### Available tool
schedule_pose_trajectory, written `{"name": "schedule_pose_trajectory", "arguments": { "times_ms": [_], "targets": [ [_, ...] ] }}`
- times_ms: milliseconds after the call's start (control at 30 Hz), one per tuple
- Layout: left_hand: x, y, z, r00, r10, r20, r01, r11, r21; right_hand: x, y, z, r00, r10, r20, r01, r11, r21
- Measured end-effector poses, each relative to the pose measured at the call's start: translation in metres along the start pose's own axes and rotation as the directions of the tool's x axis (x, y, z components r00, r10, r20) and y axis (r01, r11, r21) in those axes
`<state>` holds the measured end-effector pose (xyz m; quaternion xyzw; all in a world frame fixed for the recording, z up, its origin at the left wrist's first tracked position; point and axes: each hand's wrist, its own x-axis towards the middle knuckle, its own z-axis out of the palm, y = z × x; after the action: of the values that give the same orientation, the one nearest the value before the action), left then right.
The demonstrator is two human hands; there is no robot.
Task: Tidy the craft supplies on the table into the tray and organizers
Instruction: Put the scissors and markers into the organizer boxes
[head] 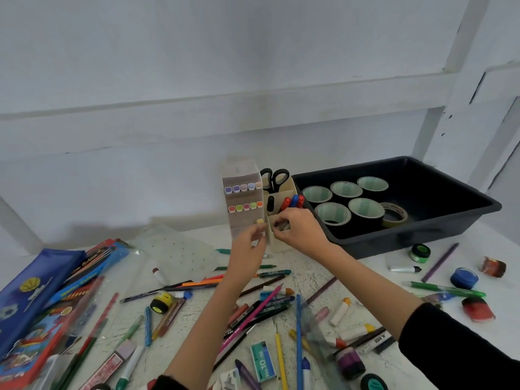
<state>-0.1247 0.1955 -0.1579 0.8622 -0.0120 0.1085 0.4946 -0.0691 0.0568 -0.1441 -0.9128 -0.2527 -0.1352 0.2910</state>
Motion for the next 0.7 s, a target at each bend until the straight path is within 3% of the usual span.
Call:
{"name": "schedule_pose_trajectory", "arguments": {
  "times_ms": [233,367,467,700],
  "targets": [
    [0.0,0.004,-0.001,1.0,0.012,0.002,-0.011,0.998,-0.066,-0.007,0.004,-0.012,0.983,-0.034,0.18,0.065,0.984,-0.167],
    [-0.012,-0.008,-0.015,0.996,-0.049,-0.07,0.045,0.997,-0.062,-0.029,0.004,-0.029,0.994,-0.105,-0.032,0.101,0.989,-0.109],
    [-0.028,-0.018,-0.024,0.997,-0.074,-0.033,0.073,0.997,-0.018,-0.044,0.011,-0.041,0.982,-0.091,-0.166,0.078,0.993,-0.087],
    [-0.067,-0.036,-0.017,0.992,-0.09,0.093,0.079,0.99,0.117,-0.092,0.034,-0.054,0.987,0.127,-0.102,-0.118,0.989,0.092]
  ]
}}
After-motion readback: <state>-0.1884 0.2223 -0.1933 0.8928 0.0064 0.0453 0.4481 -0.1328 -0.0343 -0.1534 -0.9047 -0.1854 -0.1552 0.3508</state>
